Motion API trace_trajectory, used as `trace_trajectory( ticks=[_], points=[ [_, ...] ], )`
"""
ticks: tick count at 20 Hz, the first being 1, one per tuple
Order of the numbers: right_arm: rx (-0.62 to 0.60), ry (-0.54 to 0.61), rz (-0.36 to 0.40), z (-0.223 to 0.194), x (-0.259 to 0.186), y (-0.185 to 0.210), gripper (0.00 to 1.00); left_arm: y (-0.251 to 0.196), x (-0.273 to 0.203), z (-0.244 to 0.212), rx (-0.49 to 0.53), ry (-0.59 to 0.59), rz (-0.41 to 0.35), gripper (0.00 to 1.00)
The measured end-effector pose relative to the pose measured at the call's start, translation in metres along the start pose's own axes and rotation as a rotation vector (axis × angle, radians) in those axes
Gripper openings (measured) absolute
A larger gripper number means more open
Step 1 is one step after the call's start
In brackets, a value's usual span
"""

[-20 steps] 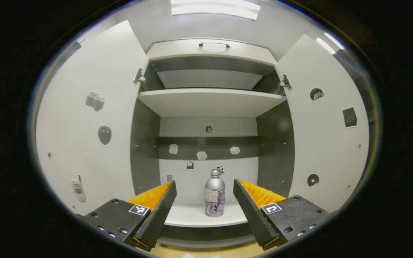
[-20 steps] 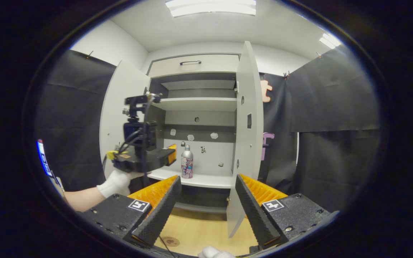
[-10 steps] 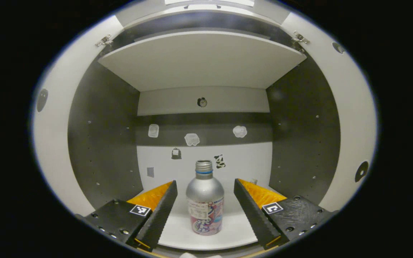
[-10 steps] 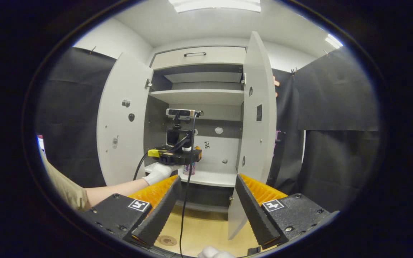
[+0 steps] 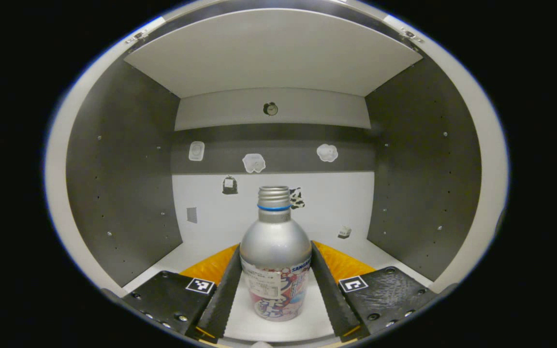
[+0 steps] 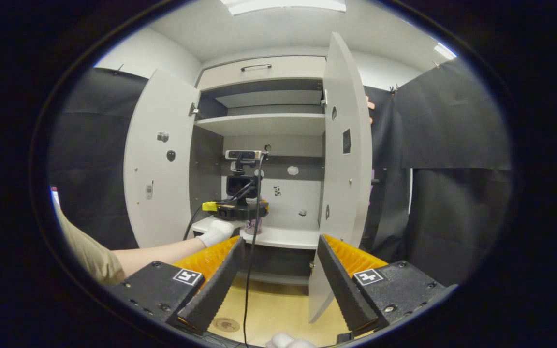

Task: Grasp the bottle in the cabinet with the left hand and place it on the coaster, then close the right door with the right hand and the left door with the left hand.

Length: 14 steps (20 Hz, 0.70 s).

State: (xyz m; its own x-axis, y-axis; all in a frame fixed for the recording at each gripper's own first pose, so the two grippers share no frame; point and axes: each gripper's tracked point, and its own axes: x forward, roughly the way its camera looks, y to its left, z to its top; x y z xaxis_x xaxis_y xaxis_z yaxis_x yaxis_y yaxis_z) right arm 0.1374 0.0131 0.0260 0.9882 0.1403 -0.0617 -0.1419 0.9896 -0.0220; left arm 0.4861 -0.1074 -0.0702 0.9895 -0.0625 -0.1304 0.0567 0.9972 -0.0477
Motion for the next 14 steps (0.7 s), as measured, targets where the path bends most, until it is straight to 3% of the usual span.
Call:
trace_trajectory(
  ticks=[4, 7, 12, 13, 14],
  points=[
    [0.013, -0.007, -0.016, -0.003, -0.004, -0.006, 0.99, 0.004, -0.055, 0.022, 0.026, -0.068, -0.039, 0.82],
    [0.03, 0.004, -0.037, -0.009, -0.007, -0.01, 0.99, 0.001, -0.107, 0.025, 0.049, -0.089, -0.083, 0.78],
    [0.038, 0.023, -0.083, -0.02, -0.017, -0.018, 0.99, -0.004, -0.191, -0.012, 0.021, -0.068, -0.144, 0.82],
    [0.037, 0.026, -0.089, -0.021, -0.02, -0.018, 0.99, -0.005, -0.207, -0.024, 0.013, -0.059, -0.147, 0.78],
    [0.037, 0.03, -0.096, -0.023, -0.023, -0.019, 0.99, -0.004, -0.219, -0.035, 0.01, -0.054, -0.15, 0.82]
  ],
)
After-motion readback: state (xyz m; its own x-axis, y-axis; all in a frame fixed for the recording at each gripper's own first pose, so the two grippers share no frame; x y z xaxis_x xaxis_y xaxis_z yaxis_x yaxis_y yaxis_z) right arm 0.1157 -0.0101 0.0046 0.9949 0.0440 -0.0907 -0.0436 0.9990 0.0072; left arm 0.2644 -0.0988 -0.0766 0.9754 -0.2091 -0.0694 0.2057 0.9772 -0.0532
